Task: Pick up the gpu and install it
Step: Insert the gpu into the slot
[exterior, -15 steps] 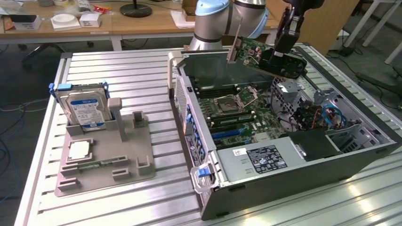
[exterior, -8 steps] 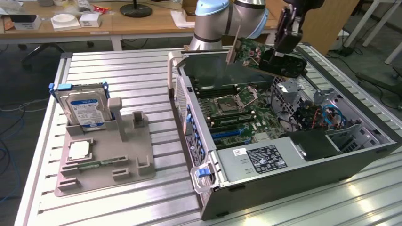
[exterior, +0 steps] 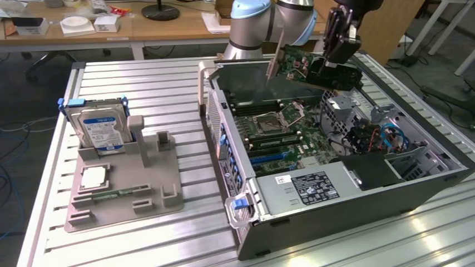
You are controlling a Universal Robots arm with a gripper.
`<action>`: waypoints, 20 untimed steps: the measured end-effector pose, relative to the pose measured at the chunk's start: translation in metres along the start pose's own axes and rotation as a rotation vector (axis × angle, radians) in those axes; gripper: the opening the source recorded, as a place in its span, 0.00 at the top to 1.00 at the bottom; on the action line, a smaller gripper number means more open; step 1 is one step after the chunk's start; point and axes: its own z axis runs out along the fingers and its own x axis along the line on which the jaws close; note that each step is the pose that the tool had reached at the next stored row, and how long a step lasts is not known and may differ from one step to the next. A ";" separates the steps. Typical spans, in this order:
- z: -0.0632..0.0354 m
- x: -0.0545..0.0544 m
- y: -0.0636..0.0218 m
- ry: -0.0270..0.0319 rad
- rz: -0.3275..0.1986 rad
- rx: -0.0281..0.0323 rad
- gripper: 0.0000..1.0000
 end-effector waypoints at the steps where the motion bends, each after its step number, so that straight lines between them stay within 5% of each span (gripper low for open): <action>1: 0.0000 0.000 0.0000 -0.0001 -0.010 -0.0001 0.73; 14: 0.0000 0.001 -0.0005 -0.0007 -0.144 0.0004 0.73; 20: -0.0001 0.002 -0.0008 -0.0033 -0.200 0.0077 0.73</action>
